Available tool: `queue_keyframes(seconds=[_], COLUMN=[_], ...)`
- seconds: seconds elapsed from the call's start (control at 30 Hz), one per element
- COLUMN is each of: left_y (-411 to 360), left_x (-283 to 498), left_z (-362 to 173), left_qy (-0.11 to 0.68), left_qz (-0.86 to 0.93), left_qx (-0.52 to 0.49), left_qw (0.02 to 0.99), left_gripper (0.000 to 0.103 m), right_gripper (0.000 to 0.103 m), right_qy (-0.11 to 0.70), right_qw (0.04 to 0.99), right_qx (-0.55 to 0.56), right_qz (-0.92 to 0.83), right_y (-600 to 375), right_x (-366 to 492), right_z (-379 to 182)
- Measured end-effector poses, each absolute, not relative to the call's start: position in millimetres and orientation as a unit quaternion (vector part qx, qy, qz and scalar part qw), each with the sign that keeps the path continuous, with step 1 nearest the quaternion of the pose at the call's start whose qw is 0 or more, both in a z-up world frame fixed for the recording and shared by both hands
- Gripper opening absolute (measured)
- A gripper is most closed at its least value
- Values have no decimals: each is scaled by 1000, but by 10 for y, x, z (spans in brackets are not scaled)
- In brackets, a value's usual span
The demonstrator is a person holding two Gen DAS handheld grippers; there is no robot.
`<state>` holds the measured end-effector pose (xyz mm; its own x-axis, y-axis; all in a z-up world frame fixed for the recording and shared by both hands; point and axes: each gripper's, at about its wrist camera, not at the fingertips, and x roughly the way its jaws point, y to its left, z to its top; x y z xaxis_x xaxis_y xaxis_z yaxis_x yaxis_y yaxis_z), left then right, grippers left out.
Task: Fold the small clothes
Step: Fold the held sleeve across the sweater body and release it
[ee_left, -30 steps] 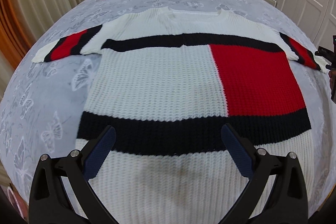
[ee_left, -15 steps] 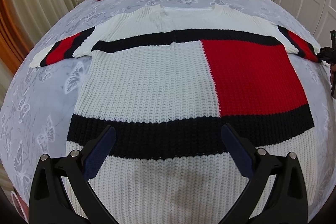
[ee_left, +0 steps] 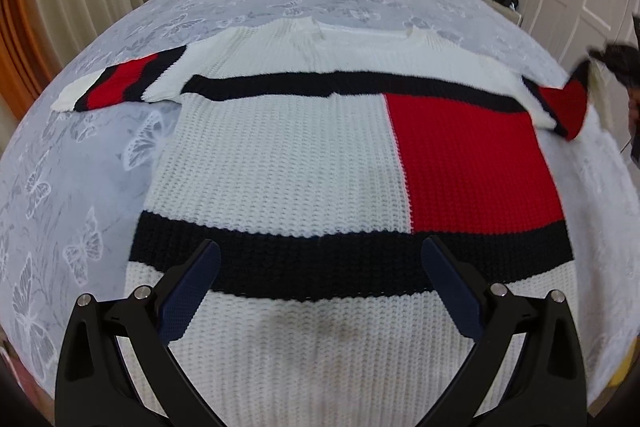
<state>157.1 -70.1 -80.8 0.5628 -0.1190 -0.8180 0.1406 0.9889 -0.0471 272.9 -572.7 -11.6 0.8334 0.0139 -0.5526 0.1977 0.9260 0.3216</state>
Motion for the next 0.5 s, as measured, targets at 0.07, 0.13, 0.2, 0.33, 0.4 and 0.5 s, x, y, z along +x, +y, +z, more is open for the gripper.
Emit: queue_keyframes(seconds=[0.07, 0.13, 0.2, 0.33, 0.4, 0.5], left_y=[-525, -337, -117, 396, 719, 1298], left_x=[1565, 1567, 1582, 1695, 1802, 2067], left_z=[-726, -653, -590, -537, -537, -513], left_qy=[460, 455, 447, 443, 446, 443], left_qz=[-76, -74, -68, -54, -47, -34], left_qx=[-13, -30, -42, -69, -98, -151], left_qw=[885, 887, 891, 892, 888, 883], left_gripper=[98, 98, 98, 98, 98, 98], right_gripper=[3, 2, 2, 4, 10, 13], right_qy=[284, 291, 308, 370, 407, 387], right_qw=[942, 938, 933, 914, 903, 913], right_qx=[176, 175, 151, 91, 63, 61], right_qz=[14, 63, 105, 139, 125, 115], right_y=[-5106, -4592, -3942, -2878, -2534, -2418], right_x=[2935, 3106, 3312, 3663, 3675, 3262], right_z=[56, 103, 41, -495, -829, -843])
